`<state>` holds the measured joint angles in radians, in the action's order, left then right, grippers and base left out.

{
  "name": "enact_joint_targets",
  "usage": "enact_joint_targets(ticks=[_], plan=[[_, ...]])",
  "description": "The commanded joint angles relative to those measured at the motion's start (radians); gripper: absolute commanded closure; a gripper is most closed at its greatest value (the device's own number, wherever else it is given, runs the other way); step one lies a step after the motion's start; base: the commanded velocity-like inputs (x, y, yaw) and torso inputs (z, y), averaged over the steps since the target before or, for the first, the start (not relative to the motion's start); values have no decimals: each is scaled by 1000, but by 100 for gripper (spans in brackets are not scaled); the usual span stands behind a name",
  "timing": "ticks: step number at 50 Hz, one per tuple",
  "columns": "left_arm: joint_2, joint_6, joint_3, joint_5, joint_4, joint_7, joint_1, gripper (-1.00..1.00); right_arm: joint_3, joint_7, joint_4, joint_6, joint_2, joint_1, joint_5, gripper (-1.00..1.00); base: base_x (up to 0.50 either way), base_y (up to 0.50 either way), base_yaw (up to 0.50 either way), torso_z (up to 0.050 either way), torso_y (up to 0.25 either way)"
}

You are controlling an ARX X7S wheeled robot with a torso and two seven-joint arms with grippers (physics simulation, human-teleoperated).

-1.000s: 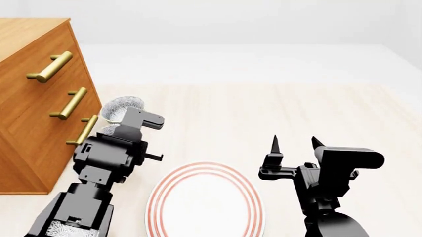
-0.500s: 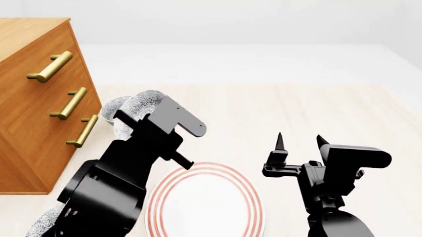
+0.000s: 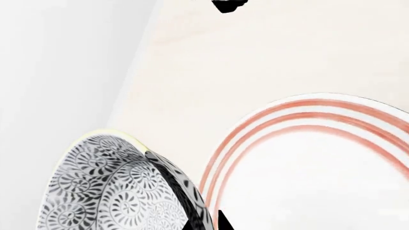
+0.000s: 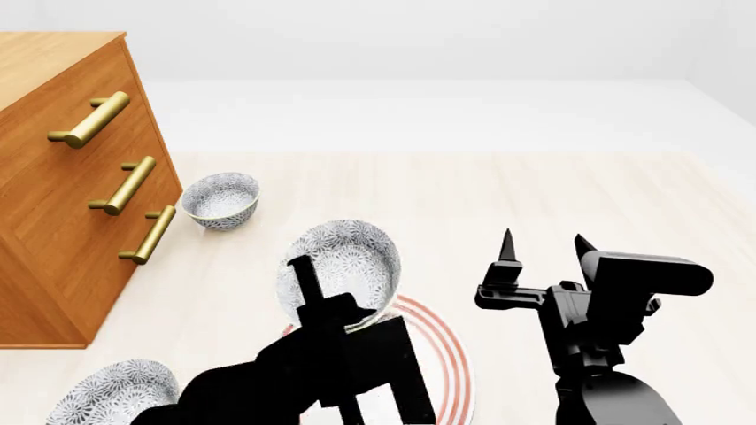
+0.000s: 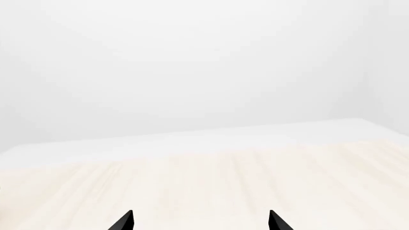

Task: Put the bowl in the middle on the plate.

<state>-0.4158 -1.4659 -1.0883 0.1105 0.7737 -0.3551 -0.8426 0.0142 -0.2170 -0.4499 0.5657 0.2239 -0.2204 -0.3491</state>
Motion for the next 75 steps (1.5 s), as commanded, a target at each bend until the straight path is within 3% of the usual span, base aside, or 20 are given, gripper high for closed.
enact_joint_targets(ticks=[1, 10, 18, 51, 66, 67, 75], plan=[[-48, -24, -223, 29, 94, 7, -8, 100, 1, -8, -1, -6, 2, -3, -5, -100, 0, 0, 0, 0, 0], [-59, -3, -350, 48, 82, 33, -15, 100, 0, -10, -5, -13, 5, 9, -11, -100, 0, 0, 0, 0, 0], [-53, 5, -386, 52, 70, 42, -5, 100, 2, -10, -2, -23, 7, 17, -15, -100, 0, 0, 0, 0, 1], [-29, 192, -327, 12, -186, 55, 55, 100, 3, -16, 10, -61, 13, 40, -29, -100, 0, 0, 0, 0, 0], [-18, 178, -328, 10, -207, 58, 66, 100, 8, -17, 23, -68, 16, 37, -38, -100, 0, 0, 0, 0, 0], [-18, 179, -327, 13, -203, 63, 66, -100, 11, -16, 29, -73, 15, 37, -36, -100, 0, 0, 0, 0, 0], [-24, 117, -337, 19, -149, 49, 44, -100, 15, -17, 32, -75, 16, 36, -41, -100, 0, 0, 0, 0, 0]])
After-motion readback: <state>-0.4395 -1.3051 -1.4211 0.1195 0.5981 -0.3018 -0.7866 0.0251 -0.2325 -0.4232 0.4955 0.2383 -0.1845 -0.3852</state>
